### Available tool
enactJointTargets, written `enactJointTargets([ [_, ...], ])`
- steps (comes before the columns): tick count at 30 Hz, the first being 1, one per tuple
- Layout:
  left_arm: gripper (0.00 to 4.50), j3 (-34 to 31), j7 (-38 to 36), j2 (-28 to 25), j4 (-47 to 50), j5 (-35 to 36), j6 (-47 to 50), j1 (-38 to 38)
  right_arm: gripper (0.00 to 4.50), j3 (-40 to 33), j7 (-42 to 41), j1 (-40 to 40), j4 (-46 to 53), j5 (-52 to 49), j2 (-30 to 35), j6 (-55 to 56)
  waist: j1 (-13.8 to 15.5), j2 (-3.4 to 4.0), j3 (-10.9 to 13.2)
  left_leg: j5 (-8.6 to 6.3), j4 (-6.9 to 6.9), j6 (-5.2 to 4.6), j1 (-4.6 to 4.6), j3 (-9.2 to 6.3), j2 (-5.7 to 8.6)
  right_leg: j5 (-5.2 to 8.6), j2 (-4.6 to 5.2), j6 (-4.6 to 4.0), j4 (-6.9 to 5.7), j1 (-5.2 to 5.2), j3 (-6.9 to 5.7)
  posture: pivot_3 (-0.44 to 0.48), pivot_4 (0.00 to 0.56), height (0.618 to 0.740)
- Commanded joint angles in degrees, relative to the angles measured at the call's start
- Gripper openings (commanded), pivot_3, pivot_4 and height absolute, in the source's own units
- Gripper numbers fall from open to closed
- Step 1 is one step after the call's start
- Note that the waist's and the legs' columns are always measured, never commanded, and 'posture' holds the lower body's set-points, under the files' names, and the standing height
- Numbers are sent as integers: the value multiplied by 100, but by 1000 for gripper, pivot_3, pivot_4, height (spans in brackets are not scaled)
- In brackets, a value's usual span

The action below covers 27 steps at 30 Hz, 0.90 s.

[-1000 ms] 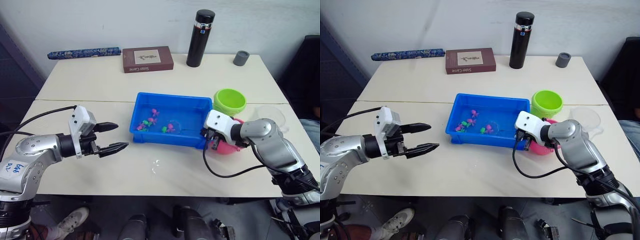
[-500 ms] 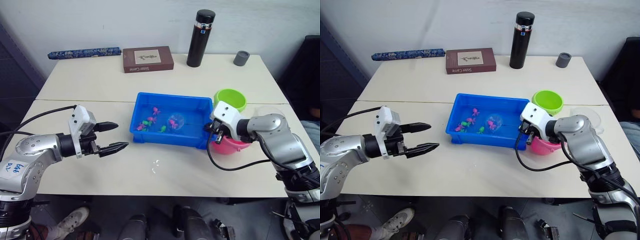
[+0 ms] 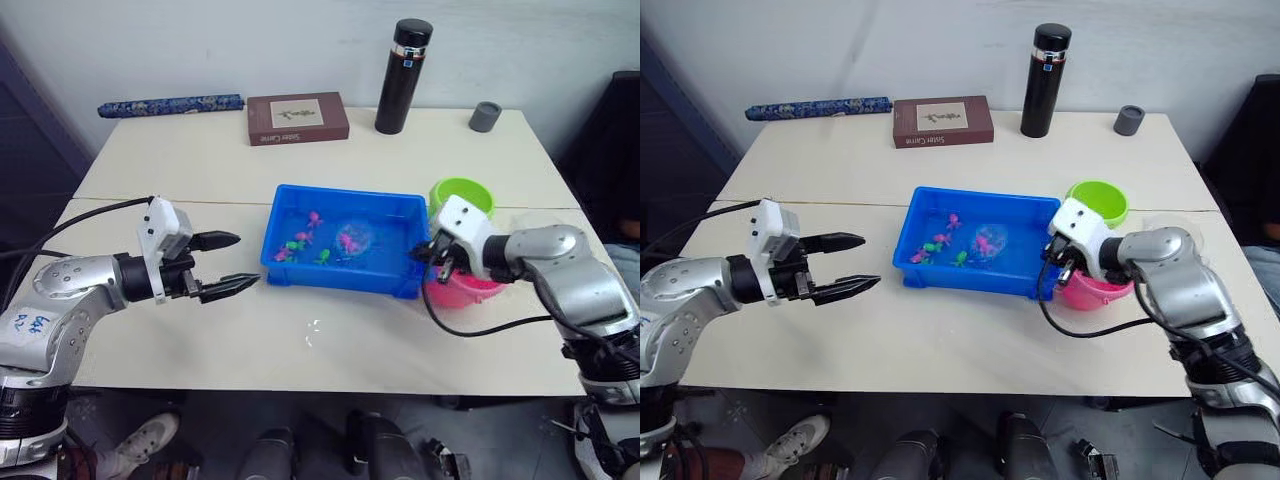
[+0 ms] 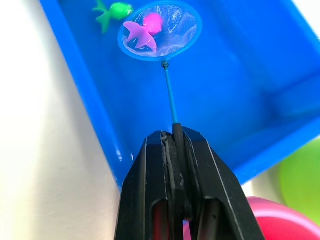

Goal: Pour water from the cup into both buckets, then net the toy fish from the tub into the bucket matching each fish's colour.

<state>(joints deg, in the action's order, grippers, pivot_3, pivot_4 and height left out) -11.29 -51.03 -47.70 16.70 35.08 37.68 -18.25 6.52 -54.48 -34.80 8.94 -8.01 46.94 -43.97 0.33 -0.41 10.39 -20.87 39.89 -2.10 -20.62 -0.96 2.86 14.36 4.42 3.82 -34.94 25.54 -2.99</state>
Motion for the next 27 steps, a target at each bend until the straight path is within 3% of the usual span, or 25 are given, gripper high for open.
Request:
enactJointTargets([
  [1, 4447, 87, -148, -13, -175, -102, -213, -257, 0, -593, -124, -5, 220, -255, 347, 17, 17, 0, 0, 0, -1, 0, 0, 0, 0, 0, 0, 0, 1, 0, 0, 0, 150, 739],
  [8, 4447, 322, -388, 10, -555, -266, -420, -574, 0, -1459, -333, 488, 530, -727, 970, 41, 60, 0, 0, 0, -9, 0, 0, 2, 0, 0, 0, 0, 7, 0, 0, 0, 150, 739],
  [14, 4447, 495, -535, 73, -810, -375, -549, -808, 0, -2548, -434, 1384, 701, -874, 1604, 37, 118, 4, 2, 0, -13, -1, 0, 2, -1, 0, 0, 0, 7, 0, 0, 0, 150, 739],
  [27, 4447, 790, -856, 228, -1315, -619, -760, -1254, 0, -4186, -343, 3282, 1239, -650, 1748, 273, 104, 6, 1, 1, -12, -1, 6, 6, -1, -1, -1, 1, 7, -4, 2, 0, 150, 739],
])
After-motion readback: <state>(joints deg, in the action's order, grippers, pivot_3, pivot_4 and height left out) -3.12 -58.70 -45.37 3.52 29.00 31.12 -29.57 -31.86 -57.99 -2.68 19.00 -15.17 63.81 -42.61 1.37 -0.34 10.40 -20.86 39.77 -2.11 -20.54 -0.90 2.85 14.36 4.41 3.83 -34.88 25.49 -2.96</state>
